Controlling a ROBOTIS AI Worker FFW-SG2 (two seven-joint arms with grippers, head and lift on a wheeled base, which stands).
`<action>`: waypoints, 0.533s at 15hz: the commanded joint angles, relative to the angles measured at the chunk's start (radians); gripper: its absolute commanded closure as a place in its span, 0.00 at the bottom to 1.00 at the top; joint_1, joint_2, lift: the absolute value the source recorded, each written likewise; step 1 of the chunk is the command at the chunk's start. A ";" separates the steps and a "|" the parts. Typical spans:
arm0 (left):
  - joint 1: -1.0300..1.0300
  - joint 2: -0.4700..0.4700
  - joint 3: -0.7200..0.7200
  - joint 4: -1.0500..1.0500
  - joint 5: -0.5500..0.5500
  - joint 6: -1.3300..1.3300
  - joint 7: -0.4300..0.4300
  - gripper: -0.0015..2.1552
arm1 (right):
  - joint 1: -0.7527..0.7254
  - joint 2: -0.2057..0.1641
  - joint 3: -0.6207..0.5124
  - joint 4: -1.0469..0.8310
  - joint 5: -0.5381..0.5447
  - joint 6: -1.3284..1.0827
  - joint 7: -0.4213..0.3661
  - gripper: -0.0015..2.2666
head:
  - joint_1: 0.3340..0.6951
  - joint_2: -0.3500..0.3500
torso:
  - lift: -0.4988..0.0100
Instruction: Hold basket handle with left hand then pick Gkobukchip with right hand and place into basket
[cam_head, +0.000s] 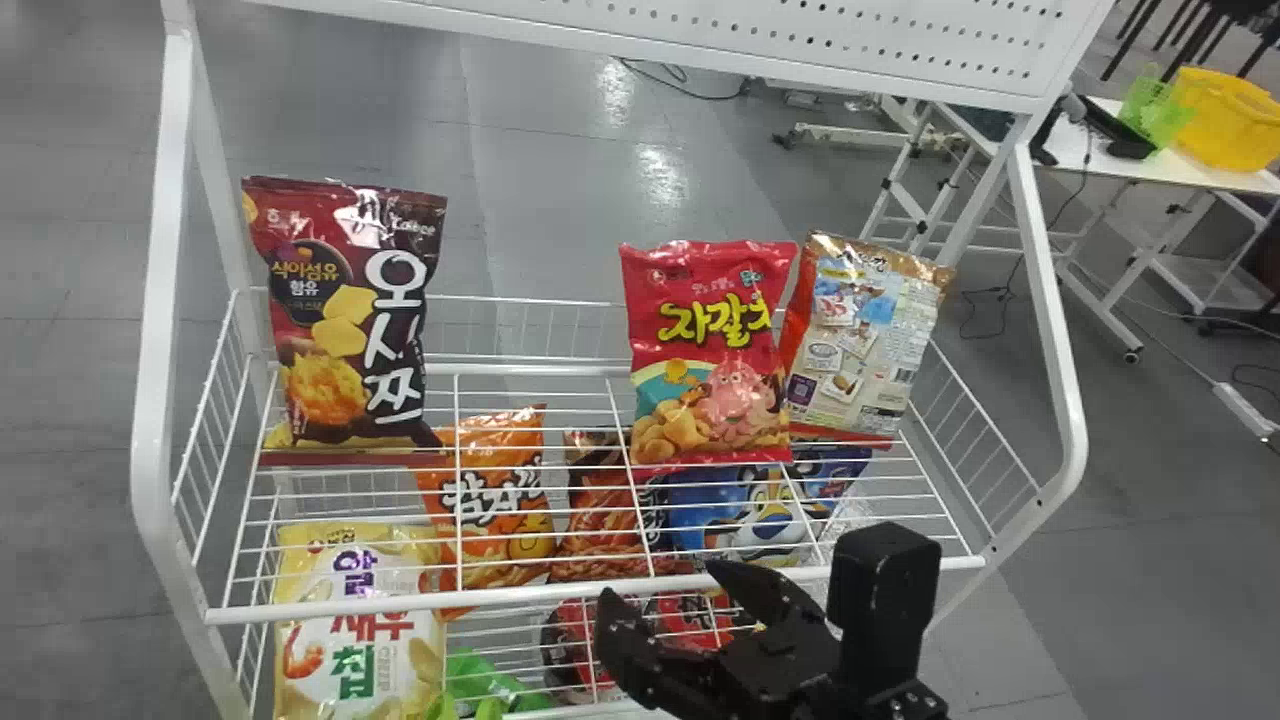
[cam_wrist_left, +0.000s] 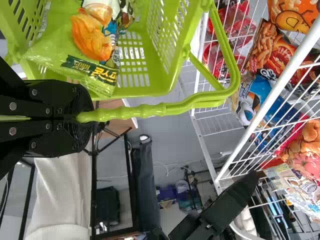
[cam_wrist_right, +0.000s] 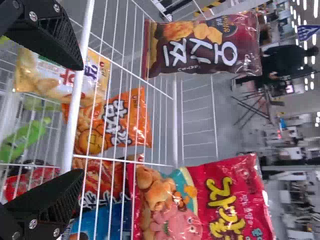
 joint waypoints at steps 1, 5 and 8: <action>-0.002 0.000 -0.001 0.010 -0.002 0.001 -0.005 0.79 | 0.046 -0.007 0.085 0.058 0.125 -0.192 -0.056 0.03 | 1.00 0.10 | 0.92; -0.002 0.001 0.001 0.020 -0.003 0.001 -0.022 0.79 | 0.130 -0.042 0.160 0.156 0.212 -0.588 -0.128 0.04 | 1.00 0.11 | 0.92; 0.001 0.001 0.002 0.017 -0.003 0.001 -0.026 0.79 | 0.155 -0.050 0.158 0.169 0.232 -0.735 -0.156 0.04 | 1.00 0.14 | 0.92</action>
